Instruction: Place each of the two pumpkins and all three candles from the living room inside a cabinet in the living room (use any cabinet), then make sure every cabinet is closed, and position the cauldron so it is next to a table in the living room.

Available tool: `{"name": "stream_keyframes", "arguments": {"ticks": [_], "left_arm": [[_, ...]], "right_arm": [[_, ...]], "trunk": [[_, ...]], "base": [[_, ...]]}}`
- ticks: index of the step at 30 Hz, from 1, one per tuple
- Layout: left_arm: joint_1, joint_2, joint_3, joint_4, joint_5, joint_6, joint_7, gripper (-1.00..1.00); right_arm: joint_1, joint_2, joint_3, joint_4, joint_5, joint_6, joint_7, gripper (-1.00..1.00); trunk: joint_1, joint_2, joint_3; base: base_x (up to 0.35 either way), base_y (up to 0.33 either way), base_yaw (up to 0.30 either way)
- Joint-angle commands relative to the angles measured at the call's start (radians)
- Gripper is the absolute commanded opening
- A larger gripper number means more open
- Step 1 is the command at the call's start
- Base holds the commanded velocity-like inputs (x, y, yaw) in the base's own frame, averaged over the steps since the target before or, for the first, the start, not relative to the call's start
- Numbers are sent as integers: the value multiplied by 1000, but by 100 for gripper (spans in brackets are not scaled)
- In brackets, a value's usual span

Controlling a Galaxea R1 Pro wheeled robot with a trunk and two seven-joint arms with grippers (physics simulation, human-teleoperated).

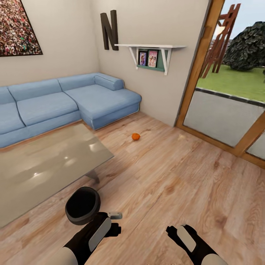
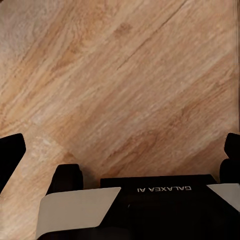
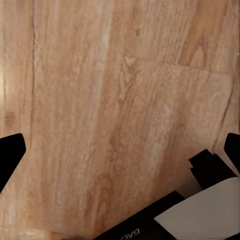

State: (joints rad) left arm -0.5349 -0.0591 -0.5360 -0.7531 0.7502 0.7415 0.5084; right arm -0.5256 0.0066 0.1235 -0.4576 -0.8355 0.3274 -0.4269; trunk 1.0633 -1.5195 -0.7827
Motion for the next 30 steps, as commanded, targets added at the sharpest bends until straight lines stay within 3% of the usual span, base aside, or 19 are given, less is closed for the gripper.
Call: {"name": "stream_keyframes", "arguments": {"ticks": [1,21,30], "left_arm": [[0,1,-3,-2,10,1,10,100],[0,2,-5,-14,10,1,9,100],[0,2,-35,-13,9,1,9,100]], "right_arm": [[-1,-1,0,-1,-6,3,-7,100],[-1,-2,-8,0,-7,4,-4,100],[-1,-2,-7,0,-7,4,-5,100]], "trunk": [[-4,7,2],[-4,7,-2],[-4,7,-2]], "base": [[0,0,-266],[0,0,-271],[7,0,-275]]}}
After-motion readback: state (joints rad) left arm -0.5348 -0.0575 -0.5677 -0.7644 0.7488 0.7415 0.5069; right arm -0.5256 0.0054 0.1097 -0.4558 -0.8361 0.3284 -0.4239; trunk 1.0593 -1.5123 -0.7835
